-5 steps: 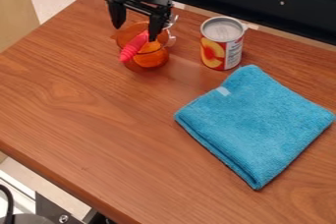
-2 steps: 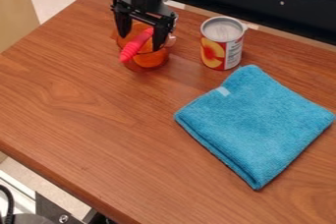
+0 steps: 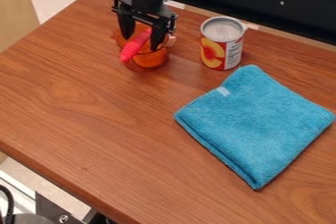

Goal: Red spoon placed at the bottom left part of the table

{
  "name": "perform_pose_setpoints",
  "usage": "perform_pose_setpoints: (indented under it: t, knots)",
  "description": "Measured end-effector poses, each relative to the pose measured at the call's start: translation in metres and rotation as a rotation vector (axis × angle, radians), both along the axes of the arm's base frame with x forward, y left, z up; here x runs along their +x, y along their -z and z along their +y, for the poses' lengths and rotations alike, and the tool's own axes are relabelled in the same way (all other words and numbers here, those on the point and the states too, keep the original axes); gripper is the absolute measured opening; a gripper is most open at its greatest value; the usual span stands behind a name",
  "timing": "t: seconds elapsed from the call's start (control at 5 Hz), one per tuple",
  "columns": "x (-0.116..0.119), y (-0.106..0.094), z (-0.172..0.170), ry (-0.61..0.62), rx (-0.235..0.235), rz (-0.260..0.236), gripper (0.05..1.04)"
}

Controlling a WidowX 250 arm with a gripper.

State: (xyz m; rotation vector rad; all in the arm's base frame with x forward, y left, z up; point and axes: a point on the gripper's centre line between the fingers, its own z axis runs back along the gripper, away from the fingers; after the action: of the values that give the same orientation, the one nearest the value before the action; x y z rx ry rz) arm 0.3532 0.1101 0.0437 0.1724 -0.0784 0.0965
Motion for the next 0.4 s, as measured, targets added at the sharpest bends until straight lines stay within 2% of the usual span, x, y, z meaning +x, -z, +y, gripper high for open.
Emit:
perform_pose_setpoints:
  t: [0.2, 0.4]
  knots:
    - [0.0, 0.0015, -0.0006, 0.003, -0.004, 0.005, 0.416]
    - [0.003, 0.0022, 0.0004, -0.014, -0.004, -0.001, 0.348]
